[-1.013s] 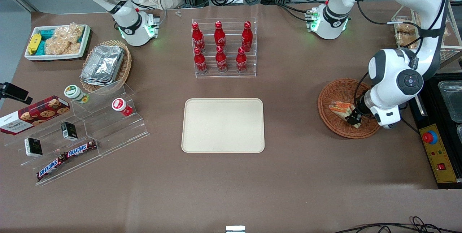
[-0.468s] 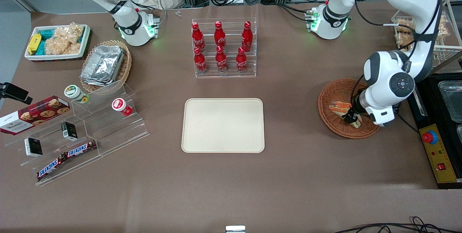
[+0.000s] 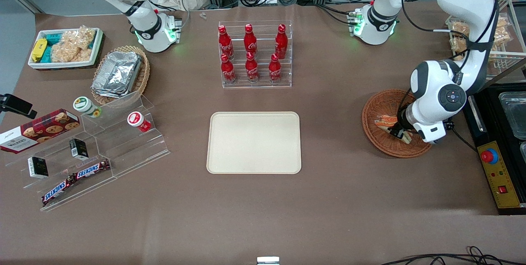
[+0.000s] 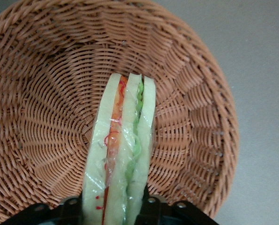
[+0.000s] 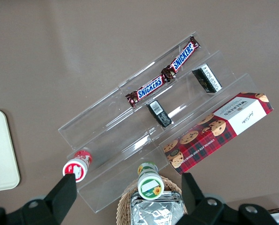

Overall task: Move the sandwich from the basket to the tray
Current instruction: 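Carry the held sandwich with the left gripper over the cream tray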

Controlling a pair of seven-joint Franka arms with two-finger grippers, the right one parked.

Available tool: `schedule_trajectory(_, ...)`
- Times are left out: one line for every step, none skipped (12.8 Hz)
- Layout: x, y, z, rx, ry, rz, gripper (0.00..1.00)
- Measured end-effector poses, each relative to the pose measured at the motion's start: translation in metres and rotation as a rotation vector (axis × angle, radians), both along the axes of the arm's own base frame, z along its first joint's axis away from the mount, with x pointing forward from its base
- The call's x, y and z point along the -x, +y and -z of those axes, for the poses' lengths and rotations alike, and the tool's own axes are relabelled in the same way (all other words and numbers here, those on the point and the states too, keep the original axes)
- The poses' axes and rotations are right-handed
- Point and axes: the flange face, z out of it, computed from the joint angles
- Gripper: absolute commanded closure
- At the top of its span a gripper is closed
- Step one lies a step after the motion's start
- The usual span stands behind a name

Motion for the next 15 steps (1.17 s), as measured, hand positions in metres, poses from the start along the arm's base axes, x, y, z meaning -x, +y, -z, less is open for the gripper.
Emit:
schedule_trajectory(-0.004,-0.001,-0.010,0.001,-0.017,0.001,1.00)
schedule_trajectory(-0.009,-0.002,-0.025,0.002,-0.022,0.005,1.00)
schedule_trajectory(-0.016,-0.008,-0.046,0.002,-0.005,0.022,1.00)
schedule_trajectory(-0.024,-0.021,-0.074,0.004,0.019,0.053,1.00)
schedule_trajectory(-0.034,-0.036,-0.109,0.009,0.035,0.089,1.00)
schedule_trajectory(-0.042,-0.054,-0.146,0.026,0.045,0.129,1.00)
schedule_trajectory(-0.047,-0.072,-0.182,0.062,0.047,0.178,1.00)
schedule_trajectory(-0.050,-0.092,-0.215,0.100,0.038,0.242,1.00)
schedule_trajectory(-0.049,-0.116,-0.241,0.130,0.022,0.328,1.00)
schedule_trajectory(-0.044,-0.148,-0.257,0.150,0.003,0.445,1.00)
schedule_trajectory(-0.038,-0.187,-0.262,0.173,-0.006,0.581,1.00)
schedule_trajectory(-0.031,-0.228,-0.258,0.203,0.001,0.714,1.00)
schedule_trajectory(-0.025,-0.269,-0.245,0.237,0.011,0.815,1.00)
schedule_trajectory(-0.023,-0.305,-0.228,0.258,0.013,0.887,1.00)
schedule_trajectory(-0.023,-0.339,-0.205,0.262,0.003,0.947,1.00)
